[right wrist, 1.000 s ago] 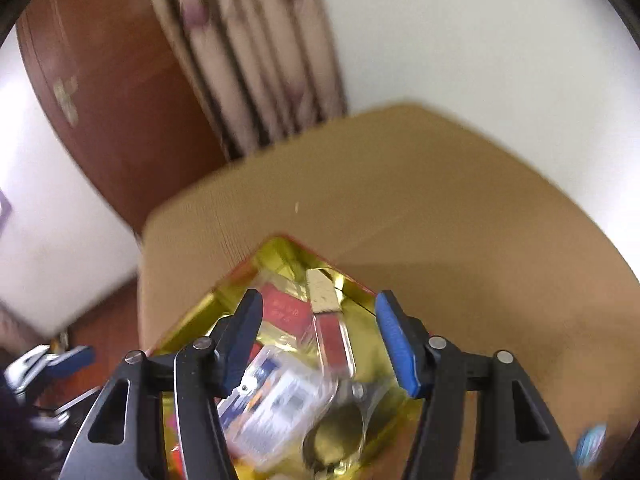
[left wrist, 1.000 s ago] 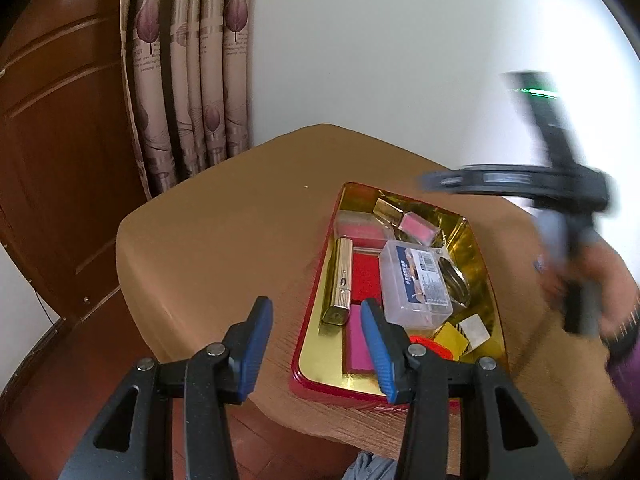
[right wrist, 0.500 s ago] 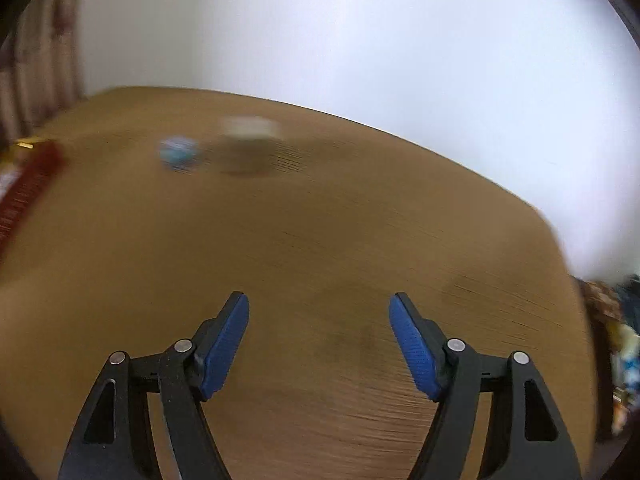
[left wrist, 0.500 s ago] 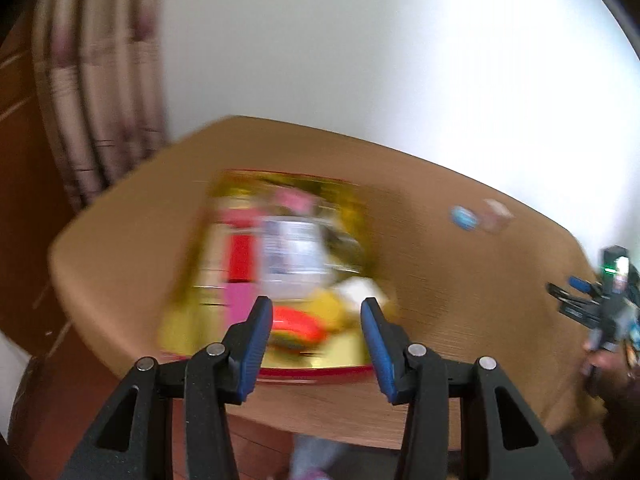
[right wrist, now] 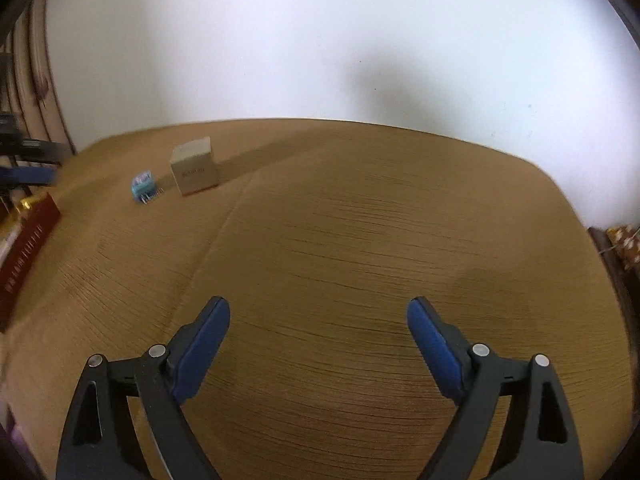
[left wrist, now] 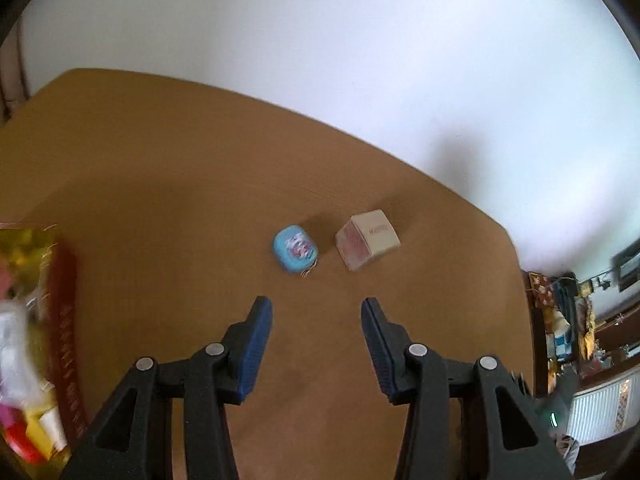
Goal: Organize rigid objects
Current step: 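Grasp the blue cartoon tin with left tool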
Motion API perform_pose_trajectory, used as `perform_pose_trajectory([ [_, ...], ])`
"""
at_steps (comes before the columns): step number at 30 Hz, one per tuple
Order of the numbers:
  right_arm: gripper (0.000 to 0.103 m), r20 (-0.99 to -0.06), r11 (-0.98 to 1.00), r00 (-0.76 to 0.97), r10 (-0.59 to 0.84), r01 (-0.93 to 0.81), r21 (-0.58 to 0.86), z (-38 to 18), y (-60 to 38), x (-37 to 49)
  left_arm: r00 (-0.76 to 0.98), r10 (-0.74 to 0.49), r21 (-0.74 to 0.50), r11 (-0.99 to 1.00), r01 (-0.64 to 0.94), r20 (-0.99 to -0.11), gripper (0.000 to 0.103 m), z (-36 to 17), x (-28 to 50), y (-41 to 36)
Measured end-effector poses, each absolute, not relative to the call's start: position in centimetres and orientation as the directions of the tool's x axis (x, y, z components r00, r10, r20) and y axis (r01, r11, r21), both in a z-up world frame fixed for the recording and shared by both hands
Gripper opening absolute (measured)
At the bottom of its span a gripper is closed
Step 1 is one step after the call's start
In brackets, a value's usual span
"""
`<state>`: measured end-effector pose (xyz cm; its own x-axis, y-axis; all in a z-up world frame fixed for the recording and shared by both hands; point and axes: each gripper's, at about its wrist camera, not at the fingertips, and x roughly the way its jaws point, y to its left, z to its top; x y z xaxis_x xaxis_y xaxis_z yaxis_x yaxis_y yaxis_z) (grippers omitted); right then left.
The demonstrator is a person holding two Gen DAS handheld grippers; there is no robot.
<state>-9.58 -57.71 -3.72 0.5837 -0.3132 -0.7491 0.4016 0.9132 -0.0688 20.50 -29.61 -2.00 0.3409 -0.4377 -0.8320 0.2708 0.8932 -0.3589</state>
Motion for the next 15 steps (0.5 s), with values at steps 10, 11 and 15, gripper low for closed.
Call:
perform_pose_trajectory([
  [10,0.089,-0.732,0.934,0.645,-0.22,0.357,0.033,-3.6,-55.9,-9.5,0.32,-0.267,-0.216,0.958,0.186,-0.909,0.047,-6.5,26.8,-34.4],
  [11,0.089,-0.734,0.936,0.645,-0.213,0.351,0.037,-3.7,-55.8,-9.2,0.316,-0.256,-0.207,0.961,0.182,-0.914,0.047,-6.9,27.0,-34.7],
  [15,0.089,-0.724,0.94,0.662,-0.193,0.338,0.058,-2.9,-55.8,-10.5,0.292,-0.205,-0.161,0.972,0.17,-0.934,0.047,-8.7,27.7,-35.8],
])
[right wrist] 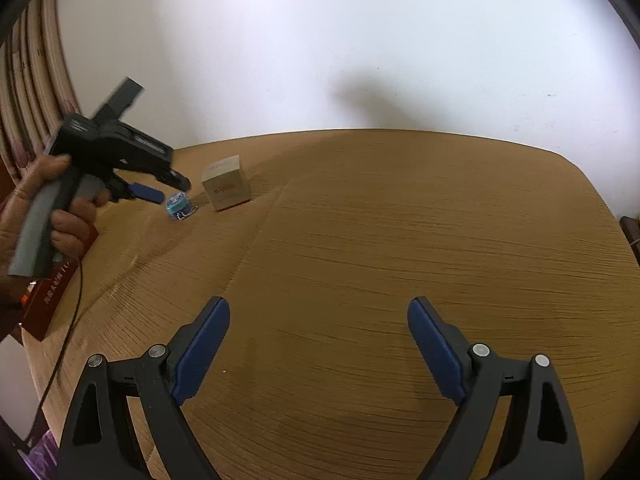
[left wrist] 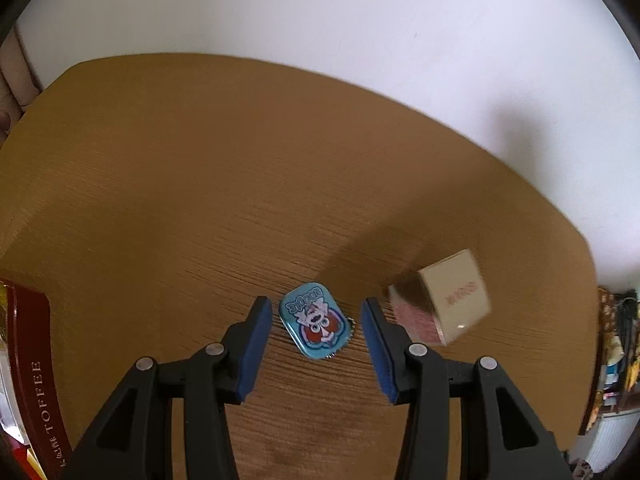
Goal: Organize rigid objects
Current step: 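Grasp the blue cartoon tin with left tool, then lower the blue tin into the gold tin and open left tool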
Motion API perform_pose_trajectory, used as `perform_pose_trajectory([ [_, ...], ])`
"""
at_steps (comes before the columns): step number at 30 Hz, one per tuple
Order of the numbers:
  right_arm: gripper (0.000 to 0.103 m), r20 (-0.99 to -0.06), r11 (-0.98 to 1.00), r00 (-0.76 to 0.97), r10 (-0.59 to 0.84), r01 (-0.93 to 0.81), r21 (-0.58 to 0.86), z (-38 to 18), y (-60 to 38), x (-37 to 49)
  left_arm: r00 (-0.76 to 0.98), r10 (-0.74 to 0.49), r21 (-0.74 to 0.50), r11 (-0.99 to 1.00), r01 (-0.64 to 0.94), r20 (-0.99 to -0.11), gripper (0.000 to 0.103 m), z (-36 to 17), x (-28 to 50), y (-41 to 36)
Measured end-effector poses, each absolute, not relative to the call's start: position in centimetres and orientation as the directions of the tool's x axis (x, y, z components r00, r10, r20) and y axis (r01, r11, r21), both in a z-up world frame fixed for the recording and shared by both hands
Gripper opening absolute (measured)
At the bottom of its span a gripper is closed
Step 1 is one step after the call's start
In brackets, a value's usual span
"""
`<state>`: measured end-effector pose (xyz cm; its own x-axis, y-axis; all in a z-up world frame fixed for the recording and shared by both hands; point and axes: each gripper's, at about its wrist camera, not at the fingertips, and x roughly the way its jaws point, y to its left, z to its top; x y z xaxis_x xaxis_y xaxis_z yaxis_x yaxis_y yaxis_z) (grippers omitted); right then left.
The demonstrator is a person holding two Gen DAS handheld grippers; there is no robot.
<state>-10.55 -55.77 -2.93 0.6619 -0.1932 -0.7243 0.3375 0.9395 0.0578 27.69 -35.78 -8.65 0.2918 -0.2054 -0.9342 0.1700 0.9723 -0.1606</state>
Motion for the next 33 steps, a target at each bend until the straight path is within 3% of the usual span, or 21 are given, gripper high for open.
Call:
perform_pose_trajectory([
  [4,0.09,-0.718,0.939,0.671,-0.187,0.336,0.069,-2.6,-55.8,-11.0,0.294,-0.176,-0.137,0.979,0.148,-0.939,0.047,-10.2,28.1,-36.9],
  [5,0.09,-0.718,0.939,0.67,-0.187,0.336,0.07,-2.5,-55.8,-11.1,0.316,-0.182,-0.142,0.979,0.143,-0.931,0.037,-10.0,28.2,-36.9],
  [10,0.09,-0.726,0.936,0.661,-0.19,0.346,0.07,-2.7,-55.9,-10.6,0.342,-0.166,-0.126,0.983,0.136,-0.925,0.038,-9.9,27.4,-36.7],
  [19,0.092,-0.747,0.929,0.632,-0.209,0.366,0.049,-3.3,-56.0,-10.0,0.358,-0.277,-0.225,0.958,0.18,-0.892,0.038,-7.0,19.5,-32.0],
  [27,0.096,-0.779,0.926,0.576,-0.247,0.378,-0.015,-4.4,-55.6,-8.4,0.405,-0.328,-0.276,0.943,0.183,-0.853,0.038,-3.6,11.4,-25.6],
  [33,0.097,-0.794,0.918,0.536,-0.288,0.391,-0.069,-5.1,-55.2,-7.5,0.522,-0.257,-0.263,0.963,0.063,-0.814,0.038,1.3,7.6,-15.9],
])
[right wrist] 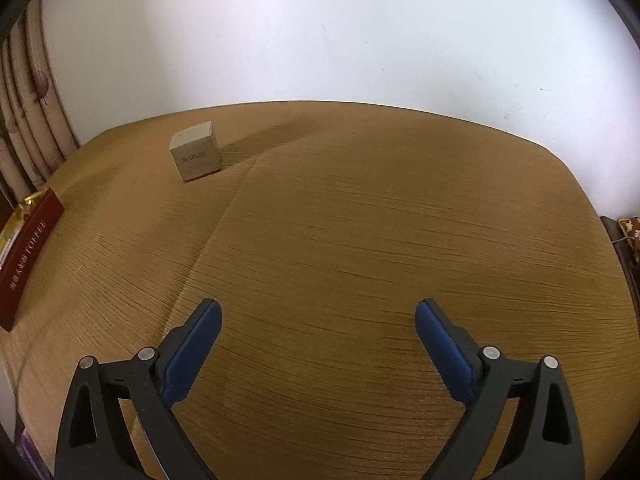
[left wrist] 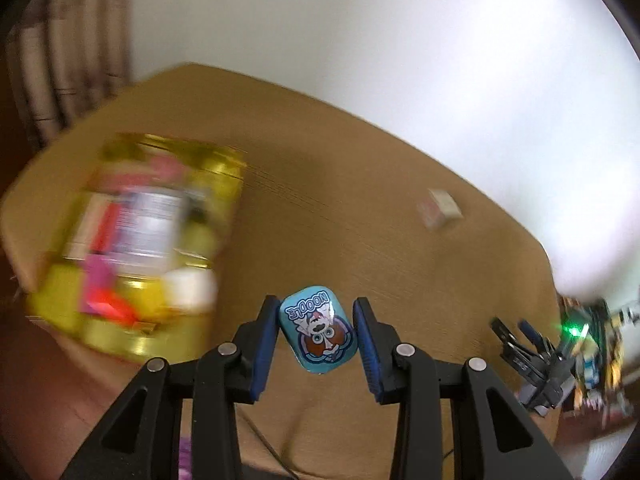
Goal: Organize rigid objects
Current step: 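Lower the blue tin into the gold tin and open left tool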
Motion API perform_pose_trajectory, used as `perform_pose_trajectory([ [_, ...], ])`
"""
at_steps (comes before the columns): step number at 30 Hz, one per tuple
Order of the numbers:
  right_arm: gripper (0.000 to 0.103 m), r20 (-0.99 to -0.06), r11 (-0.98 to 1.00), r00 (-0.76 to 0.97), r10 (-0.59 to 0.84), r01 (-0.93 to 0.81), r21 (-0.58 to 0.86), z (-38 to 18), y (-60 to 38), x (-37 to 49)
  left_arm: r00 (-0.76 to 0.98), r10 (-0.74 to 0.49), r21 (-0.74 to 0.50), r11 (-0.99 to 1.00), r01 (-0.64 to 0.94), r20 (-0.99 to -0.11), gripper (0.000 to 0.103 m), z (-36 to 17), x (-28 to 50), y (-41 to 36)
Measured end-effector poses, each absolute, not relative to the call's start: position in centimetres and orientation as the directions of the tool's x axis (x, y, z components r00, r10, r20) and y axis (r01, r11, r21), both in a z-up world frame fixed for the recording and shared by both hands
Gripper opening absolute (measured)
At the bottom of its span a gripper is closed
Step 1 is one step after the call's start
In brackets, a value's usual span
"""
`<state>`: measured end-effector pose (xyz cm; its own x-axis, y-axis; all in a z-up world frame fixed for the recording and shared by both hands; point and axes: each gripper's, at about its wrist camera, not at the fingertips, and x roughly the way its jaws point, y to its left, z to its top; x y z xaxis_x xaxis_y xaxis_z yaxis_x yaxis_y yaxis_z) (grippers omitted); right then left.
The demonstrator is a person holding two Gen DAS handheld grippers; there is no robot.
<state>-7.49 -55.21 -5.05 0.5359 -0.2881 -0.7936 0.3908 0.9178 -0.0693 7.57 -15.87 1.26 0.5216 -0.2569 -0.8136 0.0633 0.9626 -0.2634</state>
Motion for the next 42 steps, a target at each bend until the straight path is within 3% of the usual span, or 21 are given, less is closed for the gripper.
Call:
perform_pose_trajectory([
  [5,0.097,-0.799,0.913,0.521,-0.3,0.398,-0.083,-5.4,-55.2,-6.9,0.573,-0.094,-0.192,0.975,-0.114,-0.814,0.038,2.5,7.5,-6.6],
  [10,0.097,-0.807,0.91,0.498,-0.317,0.399,-0.111,-5.9,-55.2,-6.0,0.531,-0.029,-0.148,0.972,-0.184,-0.847,0.038,1.6,8.5,-0.7],
  [22,0.098,-0.819,0.901,0.446,-0.36,0.395,-0.181,-7.8,-54.6,-3.0,0.481,0.018,-0.074,0.983,-0.171,-0.877,0.039,-4.3,10.5,0.1],
  [30,0.099,-0.822,0.897,0.437,-0.366,0.399,-0.188,-8.7,-54.6,-2.2,0.543,0.161,0.128,0.987,-0.098,-0.824,0.043,-4.6,9.3,-2.6],
  [33,0.1,-0.826,0.899,0.434,-0.36,0.4,-0.181,-8.8,-54.6,-2.5,0.555,0.161,0.148,0.987,-0.069,-0.816,0.046,-4.9,9.0,-3.2],
  [38,0.1,-0.82,0.897,0.442,-0.365,0.401,-0.183,-8.7,-54.7,-2.3,0.603,0.08,0.074,0.997,-0.035,-0.794,0.046,-3.8,7.9,-3.1],
  [42,0.1,-0.751,0.91,0.542,-0.377,0.366,-0.192,-6.7,-52.6,-2.6,0.676,0.042,0.016,0.999,-0.045,-0.736,0.046,-1.5,5.7,-2.7],
])
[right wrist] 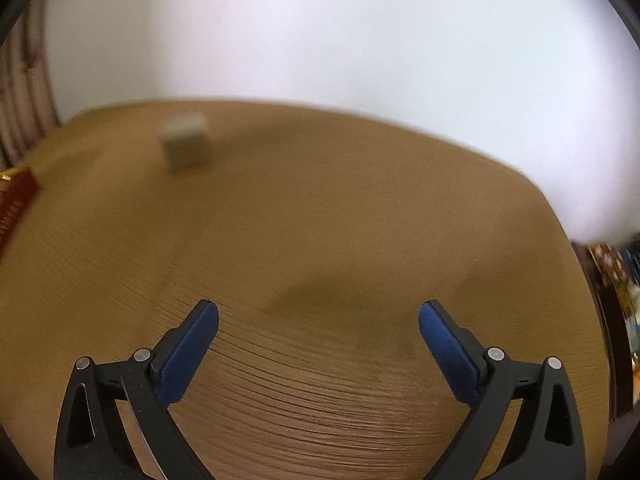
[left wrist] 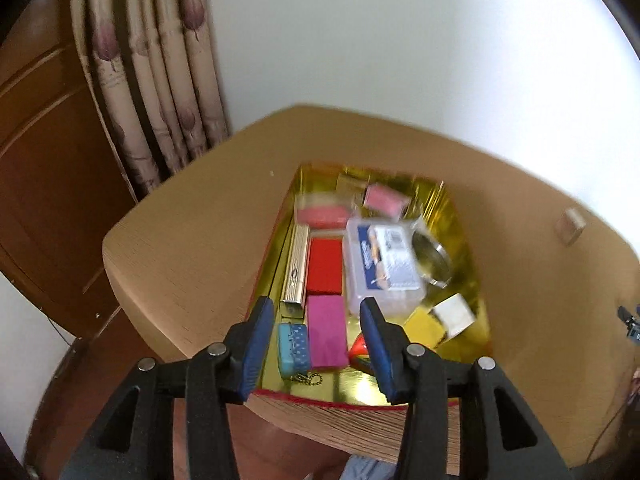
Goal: Organize rigid objects
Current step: 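Lower the blue tin into the gold tin and open left tool, then grasp the MARUBI box with right tool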
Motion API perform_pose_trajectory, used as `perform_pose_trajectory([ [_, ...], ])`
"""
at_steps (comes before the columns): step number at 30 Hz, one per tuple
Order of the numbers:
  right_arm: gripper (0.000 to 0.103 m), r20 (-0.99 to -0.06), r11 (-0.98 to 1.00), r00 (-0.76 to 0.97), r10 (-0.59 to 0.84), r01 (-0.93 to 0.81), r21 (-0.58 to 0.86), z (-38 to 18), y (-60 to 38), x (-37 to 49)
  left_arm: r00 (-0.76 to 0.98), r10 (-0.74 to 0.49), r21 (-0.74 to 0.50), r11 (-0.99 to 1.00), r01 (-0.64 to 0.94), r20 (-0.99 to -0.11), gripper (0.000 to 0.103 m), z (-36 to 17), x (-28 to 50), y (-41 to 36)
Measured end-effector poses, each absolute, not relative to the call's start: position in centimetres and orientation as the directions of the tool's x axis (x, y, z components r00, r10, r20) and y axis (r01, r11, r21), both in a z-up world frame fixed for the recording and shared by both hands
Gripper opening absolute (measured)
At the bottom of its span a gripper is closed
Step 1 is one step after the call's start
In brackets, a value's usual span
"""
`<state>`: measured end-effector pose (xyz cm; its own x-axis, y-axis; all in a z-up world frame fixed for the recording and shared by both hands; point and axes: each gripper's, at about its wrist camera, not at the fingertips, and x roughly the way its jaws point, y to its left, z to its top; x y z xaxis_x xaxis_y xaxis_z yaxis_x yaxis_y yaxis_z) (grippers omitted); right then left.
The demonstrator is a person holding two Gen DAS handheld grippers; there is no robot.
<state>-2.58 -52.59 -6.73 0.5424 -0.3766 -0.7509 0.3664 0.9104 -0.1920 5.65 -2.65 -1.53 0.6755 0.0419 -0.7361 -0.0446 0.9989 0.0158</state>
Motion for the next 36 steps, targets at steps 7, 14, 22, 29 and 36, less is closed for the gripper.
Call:
perform_pose_trajectory([
  [7,0.1,-0.743,0.969,0.624,-0.243,0.122,-0.214,-3.9,-46.2,4.4,0.766,0.087,-0.034,0.99,-0.14,-0.637,0.049,0.4,1.9,-0.7],
  [14,0.101,-0.778,0.967,0.575,-0.254,0.139,-0.213,-5.5,-47.0,11.8,0.757,0.107,-0.126,0.962,-0.243,-0.644,0.051,-0.3,2.0,2.6],
  [22,0.102,-0.813,0.967,0.525,-0.251,0.179,-0.183,-7.7,-49.2,16.3,0.71,0.106,-0.158,0.942,-0.296,-0.697,0.051,-1.7,3.0,4.4],
  [29,0.083,-0.831,0.969,0.506,-0.23,0.194,-0.151,-9.5,-50.4,17.5,0.686,0.105,-0.135,0.948,-0.287,-0.72,0.051,-2.6,4.0,4.1],
  [36,0.045,-0.827,0.968,0.511,-0.232,0.201,-0.148,-11.4,-50.4,16.4,0.673,0.113,-0.114,0.952,-0.283,-0.731,0.051,-3.0,4.3,3.8],
])
